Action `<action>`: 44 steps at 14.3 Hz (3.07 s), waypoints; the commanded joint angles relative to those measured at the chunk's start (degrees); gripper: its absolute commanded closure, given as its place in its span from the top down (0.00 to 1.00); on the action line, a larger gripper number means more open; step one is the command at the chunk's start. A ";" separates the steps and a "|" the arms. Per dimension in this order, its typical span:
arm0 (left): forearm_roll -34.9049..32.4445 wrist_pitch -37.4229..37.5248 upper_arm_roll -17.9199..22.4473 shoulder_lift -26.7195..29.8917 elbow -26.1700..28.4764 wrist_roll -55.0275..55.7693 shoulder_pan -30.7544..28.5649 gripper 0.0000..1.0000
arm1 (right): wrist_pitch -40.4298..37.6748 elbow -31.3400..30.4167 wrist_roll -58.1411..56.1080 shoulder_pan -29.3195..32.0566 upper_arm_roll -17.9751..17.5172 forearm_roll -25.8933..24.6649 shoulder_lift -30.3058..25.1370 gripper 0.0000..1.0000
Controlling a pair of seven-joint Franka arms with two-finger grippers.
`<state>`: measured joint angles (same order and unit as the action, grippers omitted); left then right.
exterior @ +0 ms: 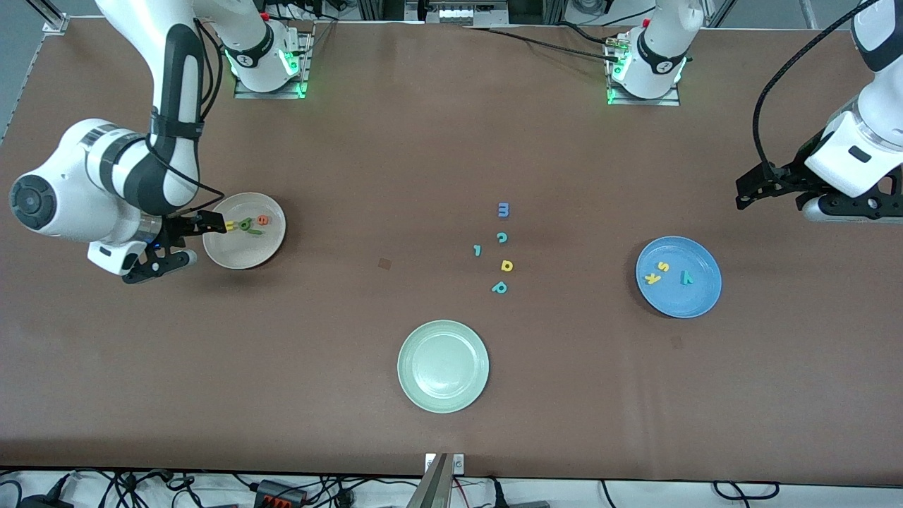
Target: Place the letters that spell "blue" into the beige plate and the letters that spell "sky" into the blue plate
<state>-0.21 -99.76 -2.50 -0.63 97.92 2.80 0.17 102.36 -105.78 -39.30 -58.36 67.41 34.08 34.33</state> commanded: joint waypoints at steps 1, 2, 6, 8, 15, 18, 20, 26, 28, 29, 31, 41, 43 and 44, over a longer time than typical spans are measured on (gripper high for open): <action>-0.14 1.32 -0.05 -0.34 -1.42 -1.22 -0.17 1.00 | -4.35 4.08 4.57 0.27 -0.18 0.91 -0.32 1.00; -0.14 1.32 -0.05 -0.34 -1.42 -1.13 -0.17 1.00 | -4.62 4.70 5.63 0.35 -0.18 0.91 -0.32 1.00; -0.14 1.32 -0.05 -0.34 -1.42 -1.13 -0.17 1.00 | -4.63 7.94 8.79 1.49 -0.18 1.08 -0.23 1.00; -0.14 1.41 -0.05 -0.34 -1.42 -1.22 -0.17 1.00 | -4.63 10.23 10.03 2.20 -0.53 1.34 0.29 1.00; -0.14 1.58 -0.05 -0.34 -1.42 -1.22 -0.17 1.00 | -3.40 15.41 32.41 11.04 -16.57 -7.33 -5.66 1.00; -0.14 1.67 -0.05 -0.34 -1.42 -1.22 -0.26 1.00 | -3.40 18.67 38.66 23.43 -33.52 -16.82 -9.71 1.00; -0.14 1.67 -0.05 -0.34 -1.42 -1.22 -0.17 1.00 | -3.57 20.43 44.19 30.29 -41.80 -20.96 -11.56 1.00; -0.14 1.67 0.04 -0.34 -1.42 -1.22 -0.17 1.00 | -4.45 20.70 46.25 52.80 -64.85 -33.72 -20.26 1.00; -0.14 1.67 0.04 -0.34 -1.42 -1.22 -0.17 1.00 | -5.41 20.61 45.89 56.24 -65.13 -33.55 -22.98 1.00; -0.14 1.67 0.04 -0.34 -1.42 -1.22 -0.17 1.00 | -6.64 20.70 45.89 57.47 -65.13 -33.64 -24.13 1.00; -0.14 1.67 0.04 -0.34 -1.42 -1.13 -0.17 1.00 | -7.96 20.87 45.63 58.97 -64.96 -33.81 -25.19 1.00; -0.14 1.67 0.04 -0.34 -1.42 -1.22 -0.17 1.00 | -11.40 24.04 38.42 60.82 -65.13 -33.28 -24.93 1.00; -0.14 1.67 0.04 -0.34 -1.42 -1.22 -0.17 1.00 | -11.22 22.02 38.16 60.91 -65.13 -33.28 -26.24 1.00; -0.14 1.67 0.04 -0.34 -1.42 -1.22 -0.17 1.00 | -10.87 20.19 37.63 61.00 -65.04 -33.37 -27.29 1.00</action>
<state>-0.21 -99.34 -2.46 -0.63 97.89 2.80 0.15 91.66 -82.65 -0.75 2.08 2.81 1.03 9.34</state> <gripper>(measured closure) 0.000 0.000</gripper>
